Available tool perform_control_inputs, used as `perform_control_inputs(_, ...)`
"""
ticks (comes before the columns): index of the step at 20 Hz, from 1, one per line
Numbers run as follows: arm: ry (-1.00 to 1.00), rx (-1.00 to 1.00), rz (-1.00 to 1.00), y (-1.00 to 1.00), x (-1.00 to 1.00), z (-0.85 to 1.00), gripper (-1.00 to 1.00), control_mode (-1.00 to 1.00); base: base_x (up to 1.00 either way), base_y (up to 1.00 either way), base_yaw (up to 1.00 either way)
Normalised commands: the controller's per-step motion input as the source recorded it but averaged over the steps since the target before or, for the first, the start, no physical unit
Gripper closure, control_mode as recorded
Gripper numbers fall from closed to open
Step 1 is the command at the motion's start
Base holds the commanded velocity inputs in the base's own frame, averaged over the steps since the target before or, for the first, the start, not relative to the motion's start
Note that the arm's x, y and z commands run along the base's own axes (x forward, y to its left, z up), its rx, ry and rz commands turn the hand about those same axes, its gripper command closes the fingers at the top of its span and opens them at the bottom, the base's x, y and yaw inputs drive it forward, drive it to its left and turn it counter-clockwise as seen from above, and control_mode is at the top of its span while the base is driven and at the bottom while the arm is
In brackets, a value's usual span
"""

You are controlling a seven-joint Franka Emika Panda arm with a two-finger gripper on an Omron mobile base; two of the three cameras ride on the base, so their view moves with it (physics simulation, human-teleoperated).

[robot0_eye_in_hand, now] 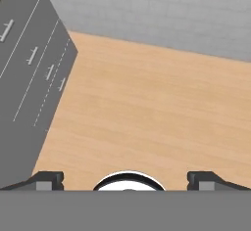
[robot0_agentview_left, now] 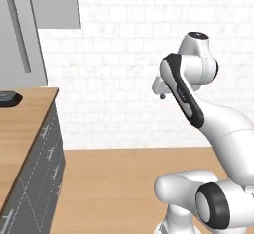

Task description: Gather all objects into one cabinet and sort the glasses and bowls to opposite sides.

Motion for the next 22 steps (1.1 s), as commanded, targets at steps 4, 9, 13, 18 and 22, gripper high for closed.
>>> perform_control_inputs(4,0.00,0.00,0.00,0.00,0.00,0.00,-1.00,1.00,1.00,0.30,0.28)
perform_control_inputs(9,0.00,0.00,0.00,0.00,0.00,0.00,-1.00,1.00,1.00,0.27,0.42)
perform_control_inputs(13,0.00,0.00,0.00,0.00,0.00,0.00,-1.00,1.00,1.00,0.11,0.55)
perform_control_inputs(18,0.00,0.00,0.00,0.00,0.00,0.00,-1.00,1.00,0.95,0.02,0.63)
perform_control_inputs(22,0.00,0.00,0.00,0.00,0.00,0.00,-1.00,1.00,0.35,0.09,0.75)
